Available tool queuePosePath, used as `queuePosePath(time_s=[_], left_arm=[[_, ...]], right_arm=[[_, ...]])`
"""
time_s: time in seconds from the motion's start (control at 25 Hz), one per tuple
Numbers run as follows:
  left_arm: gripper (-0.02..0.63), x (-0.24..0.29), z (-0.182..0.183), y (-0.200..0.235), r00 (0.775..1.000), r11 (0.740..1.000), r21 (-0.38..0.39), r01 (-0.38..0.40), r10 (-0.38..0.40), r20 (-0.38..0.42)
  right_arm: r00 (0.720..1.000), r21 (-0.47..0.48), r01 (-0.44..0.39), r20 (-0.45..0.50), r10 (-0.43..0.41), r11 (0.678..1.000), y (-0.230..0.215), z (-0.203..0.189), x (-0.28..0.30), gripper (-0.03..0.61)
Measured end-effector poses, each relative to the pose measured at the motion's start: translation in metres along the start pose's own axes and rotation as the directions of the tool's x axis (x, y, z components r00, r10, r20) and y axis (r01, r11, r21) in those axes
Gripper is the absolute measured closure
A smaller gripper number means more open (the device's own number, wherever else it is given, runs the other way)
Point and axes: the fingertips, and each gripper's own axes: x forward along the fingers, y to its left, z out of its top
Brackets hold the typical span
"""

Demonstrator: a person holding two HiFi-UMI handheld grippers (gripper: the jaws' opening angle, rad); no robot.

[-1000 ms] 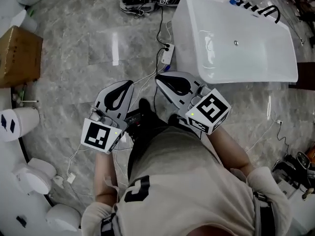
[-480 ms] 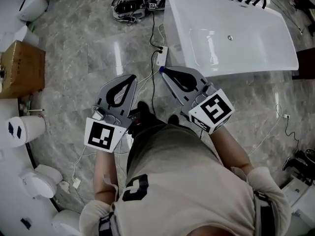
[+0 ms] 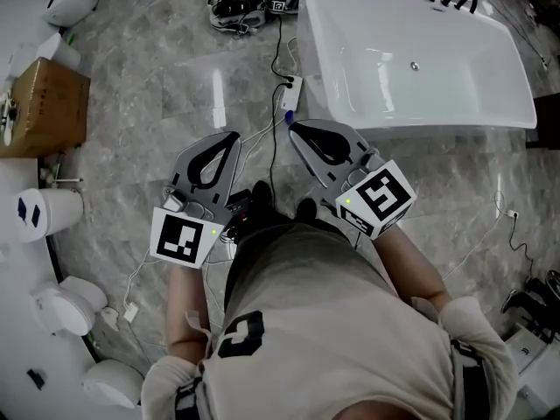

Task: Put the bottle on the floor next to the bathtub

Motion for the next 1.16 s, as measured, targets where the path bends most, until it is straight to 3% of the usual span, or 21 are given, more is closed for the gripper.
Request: queuePosePath(time_s=[0.2, 1.16], left_arm=[[0.557, -0.007, -0.006, 0.017, 1.000, 0.999, -0.033, 0.009, -0.009, 0.010], [0.557, -0.041, -0.023, 0.133, 0.996, 0.998, -0.015, 0.069, -0.068, 0.060]], right_arm=[[0.999, 0.006, 0.049, -0.002, -0.049, 0.999, 0.000, -0.001, 0.015, 0.551], [0.985, -0.058, 0.173, -0.016, -0.174, 0.983, 0.021, 0.022, 0.112, 0.551]])
